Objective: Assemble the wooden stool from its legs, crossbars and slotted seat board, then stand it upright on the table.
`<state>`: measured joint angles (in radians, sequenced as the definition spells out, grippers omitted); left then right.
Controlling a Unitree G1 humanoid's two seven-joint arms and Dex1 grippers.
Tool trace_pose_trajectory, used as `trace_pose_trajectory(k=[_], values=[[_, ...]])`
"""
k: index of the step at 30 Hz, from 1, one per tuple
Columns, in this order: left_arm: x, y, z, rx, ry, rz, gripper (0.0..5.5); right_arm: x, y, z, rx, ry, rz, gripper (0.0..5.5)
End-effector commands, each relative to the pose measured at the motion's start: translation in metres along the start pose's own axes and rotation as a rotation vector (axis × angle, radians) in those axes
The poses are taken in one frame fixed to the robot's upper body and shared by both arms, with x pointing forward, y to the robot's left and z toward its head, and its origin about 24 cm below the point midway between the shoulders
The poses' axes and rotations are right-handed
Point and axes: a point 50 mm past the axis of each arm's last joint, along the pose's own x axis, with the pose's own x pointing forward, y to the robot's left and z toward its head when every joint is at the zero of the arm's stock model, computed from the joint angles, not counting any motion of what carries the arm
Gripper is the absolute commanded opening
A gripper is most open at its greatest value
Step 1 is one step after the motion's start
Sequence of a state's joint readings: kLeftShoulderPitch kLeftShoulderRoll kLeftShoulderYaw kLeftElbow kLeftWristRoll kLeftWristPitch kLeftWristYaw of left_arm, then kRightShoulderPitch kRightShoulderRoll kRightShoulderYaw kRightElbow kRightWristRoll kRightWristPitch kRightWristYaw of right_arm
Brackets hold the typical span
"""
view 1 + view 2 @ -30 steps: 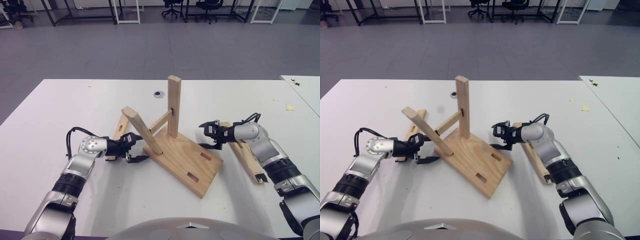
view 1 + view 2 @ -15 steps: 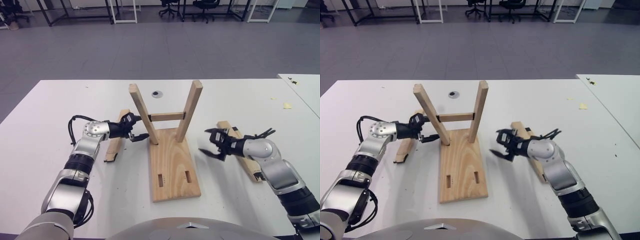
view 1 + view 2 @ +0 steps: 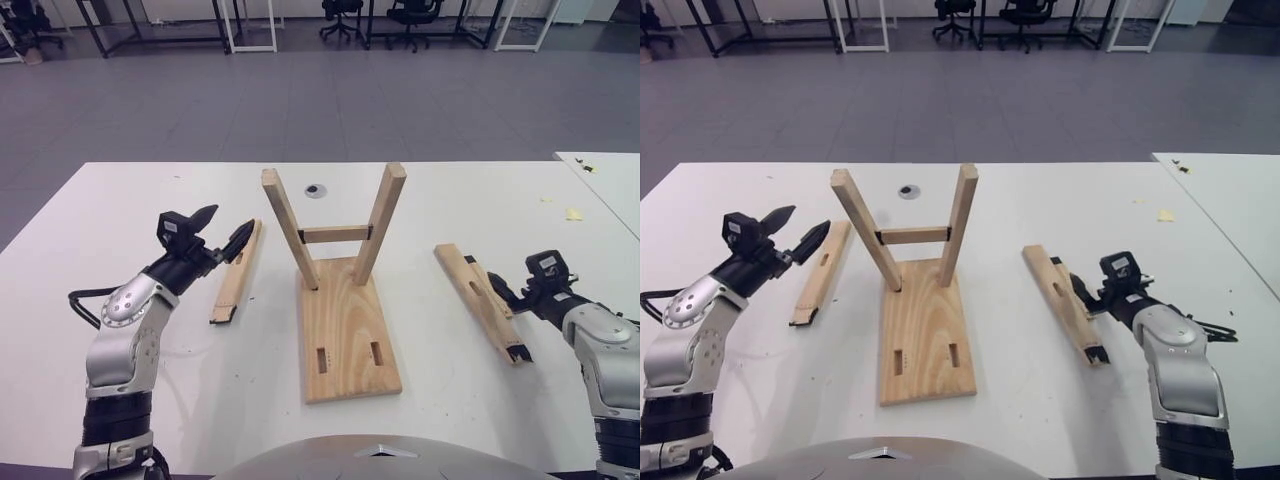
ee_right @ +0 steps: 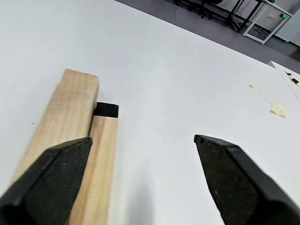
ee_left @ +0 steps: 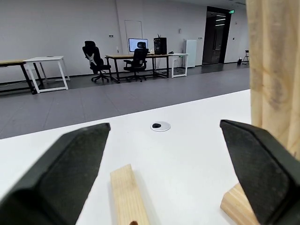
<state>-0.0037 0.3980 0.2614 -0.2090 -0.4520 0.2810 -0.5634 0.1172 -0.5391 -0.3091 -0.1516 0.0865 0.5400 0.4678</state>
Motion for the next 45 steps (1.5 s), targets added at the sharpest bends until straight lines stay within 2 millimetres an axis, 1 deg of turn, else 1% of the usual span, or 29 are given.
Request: trace_pose_trajectory(k=[1,4,7,11,14,18,23,26,31,33,35,38,40,41,43,45], values=[[-0.009,0.015,-0.021,0.048,0.156,0.114,4.33,0.002,0.002,-0.018,0.023,0.044,0.011,4.06],[-0.008,0.023,-0.038,0.1,0.277,0.14,4.33,0.003,0.01,-0.026,0.019,0.058,0.073,4.06],[-0.003,0.024,-0.045,0.105,0.307,0.119,4.33,0.003,0.019,-0.025,0.027,0.021,0.144,4.06],[0.001,0.021,-0.049,0.085,0.312,0.091,4.33,0.003,0.023,-0.022,0.028,-0.006,0.176,4.06],[-0.002,0.022,-0.054,0.071,0.322,0.095,4.33,0.005,0.026,-0.019,0.054,-0.034,0.175,4.06],[-0.011,0.032,-0.067,0.068,0.374,0.133,4.33,0.007,0.036,-0.015,0.141,-0.055,0.179,4.06],[-0.018,0.033,-0.08,0.05,0.448,0.133,4.33,0.009,0.048,-0.025,0.243,0.044,0.144,4.06],[-0.023,0.03,-0.081,0.035,0.46,0.129,4.33,0.006,0.054,-0.028,0.264,0.099,0.113,4.06],[-0.045,0.006,-0.081,-0.017,0.481,0.112,4.33,-0.004,0.06,-0.025,0.296,0.151,0.078,3.17],[-0.053,-0.004,-0.084,-0.041,0.501,0.11,4.33,-0.006,0.058,-0.028,0.303,0.18,0.051,2.8],[-0.057,-0.012,-0.085,-0.06,0.514,0.11,4.33,-0.008,0.054,-0.033,0.304,0.21,0.024,2.41],[-0.057,-0.017,-0.079,-0.07,0.501,0.114,4.33,-0.007,0.048,-0.037,0.297,0.223,-0.01,1.87],[-0.05,-0.016,-0.067,-0.067,0.448,0.118,4.33,-0.005,0.045,-0.032,0.274,0.193,-0.015,1.57],[-0.045,-0.016,-0.058,-0.07,0.41,0.119,4.33,-0.003,0.044,-0.028,0.259,0.163,-0.019,1.34],[-0.036,-0.014,-0.04,-0.067,0.346,0.115,4.33,0.0,0.038,-0.017,0.234,0.092,-0.037,1.32],[-0.025,-0.009,-0.013,-0.058,0.25,0.118,4.33,0.003,0.025,0.006,0.177,-0.029,-0.088,1.32]])
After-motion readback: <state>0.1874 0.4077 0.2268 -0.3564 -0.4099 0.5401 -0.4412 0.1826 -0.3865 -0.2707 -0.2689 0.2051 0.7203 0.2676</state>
